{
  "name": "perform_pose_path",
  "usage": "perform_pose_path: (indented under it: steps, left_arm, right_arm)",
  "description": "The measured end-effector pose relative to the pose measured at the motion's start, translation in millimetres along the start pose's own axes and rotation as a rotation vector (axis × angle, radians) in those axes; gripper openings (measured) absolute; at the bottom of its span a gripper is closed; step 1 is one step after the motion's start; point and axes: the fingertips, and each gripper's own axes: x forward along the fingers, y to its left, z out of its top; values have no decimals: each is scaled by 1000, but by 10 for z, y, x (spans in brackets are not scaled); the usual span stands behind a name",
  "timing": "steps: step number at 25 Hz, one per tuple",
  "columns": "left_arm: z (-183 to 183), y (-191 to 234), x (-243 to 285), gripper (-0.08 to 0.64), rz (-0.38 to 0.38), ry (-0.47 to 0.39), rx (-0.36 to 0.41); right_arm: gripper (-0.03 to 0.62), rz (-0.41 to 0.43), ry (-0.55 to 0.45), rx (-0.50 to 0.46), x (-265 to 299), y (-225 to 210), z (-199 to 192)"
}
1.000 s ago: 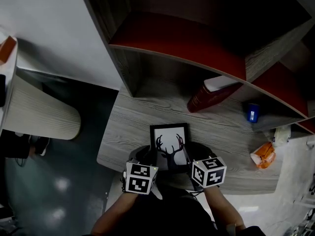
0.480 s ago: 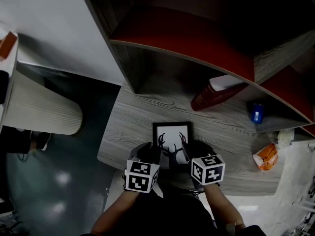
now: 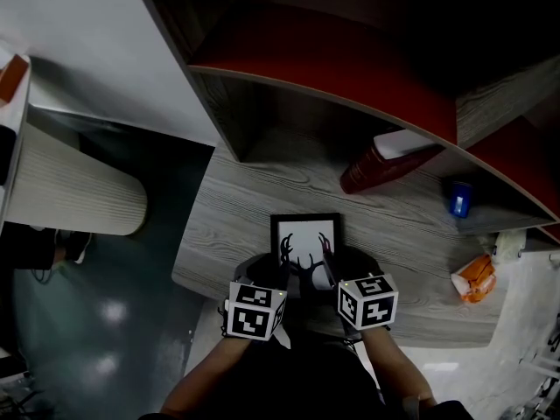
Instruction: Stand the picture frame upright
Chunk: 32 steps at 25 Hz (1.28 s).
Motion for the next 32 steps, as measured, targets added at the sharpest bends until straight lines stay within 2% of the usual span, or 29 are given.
perform_pose_path:
  steps: [4,7,13,20,32]
  left_arm:
    - [5,4,0,158,11,11,-3]
    - [10,-3,12,153,19,20,-24]
    - [15,9,24,147,50,25,-24]
    - [48,42,-21,137,65,7,-54]
    - [184,107,-235,112,85,-95,-58]
  right_arm:
    - [157,4,-2,9,6,23,-1]
    - [190,1,-7,17,5,45,0]
    - [193,-20,-15,57,5,45,7]
    - [161,-39,-26,72,-37,63,-14]
    - [114,-87,-117,104,-207,168,77]
